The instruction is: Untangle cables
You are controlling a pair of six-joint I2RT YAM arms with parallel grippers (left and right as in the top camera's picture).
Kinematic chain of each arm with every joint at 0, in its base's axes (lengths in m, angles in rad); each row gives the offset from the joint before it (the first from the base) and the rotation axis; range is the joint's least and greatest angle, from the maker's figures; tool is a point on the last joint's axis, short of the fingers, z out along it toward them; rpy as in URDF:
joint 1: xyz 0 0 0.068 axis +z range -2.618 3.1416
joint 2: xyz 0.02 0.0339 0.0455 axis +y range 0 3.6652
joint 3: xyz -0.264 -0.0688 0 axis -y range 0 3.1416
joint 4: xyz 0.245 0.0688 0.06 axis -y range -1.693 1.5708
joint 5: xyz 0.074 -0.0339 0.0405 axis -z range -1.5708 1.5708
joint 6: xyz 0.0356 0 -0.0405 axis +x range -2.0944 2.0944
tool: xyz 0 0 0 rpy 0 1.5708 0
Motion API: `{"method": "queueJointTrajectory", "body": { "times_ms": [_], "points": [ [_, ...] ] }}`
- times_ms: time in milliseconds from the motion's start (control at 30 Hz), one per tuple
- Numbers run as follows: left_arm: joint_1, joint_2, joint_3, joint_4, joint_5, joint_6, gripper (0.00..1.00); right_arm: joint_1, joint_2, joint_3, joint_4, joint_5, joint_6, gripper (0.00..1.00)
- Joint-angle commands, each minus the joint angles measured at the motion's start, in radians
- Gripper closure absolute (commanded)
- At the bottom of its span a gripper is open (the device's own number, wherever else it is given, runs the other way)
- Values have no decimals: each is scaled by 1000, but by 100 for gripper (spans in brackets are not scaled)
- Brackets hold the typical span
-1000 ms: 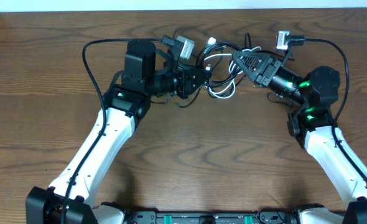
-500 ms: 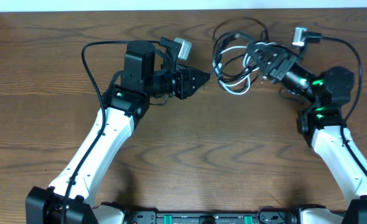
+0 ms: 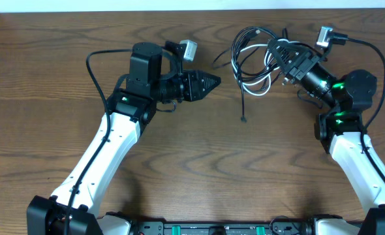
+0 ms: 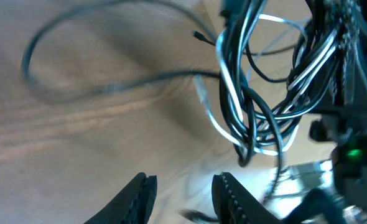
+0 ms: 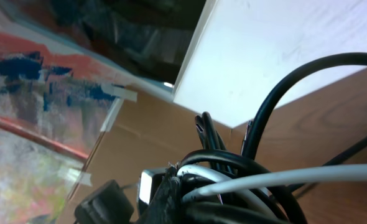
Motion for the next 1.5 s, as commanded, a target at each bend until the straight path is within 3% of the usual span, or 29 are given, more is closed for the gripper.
{"method": "queueJointTrajectory", "body": {
  "times_ms": [0, 167, 367, 467, 767, 1467],
  "points": [
    [-8, 0, -2, 8, 15, -182, 66, -4, -13, 16, 16, 67, -50, 99],
    [-51, 0, -2, 9, -82, -307, 66, 21, -13, 16, 47, 71, -68, 99],
    [-78, 0, -2, 9, -217, -650, 67, 38, -13, 16, 82, 77, -68, 99],
    [-78, 0, -2, 14, -227, -732, 67, 38, -13, 16, 82, 69, -68, 99],
    [-78, 0, -2, 122, -229, -848, 67, 50, -13, 16, 81, 51, -94, 99],
    [-193, 0, -2, 137, -320, -851, 66, 88, -13, 16, 74, 67, -113, 99]
  ]
}}
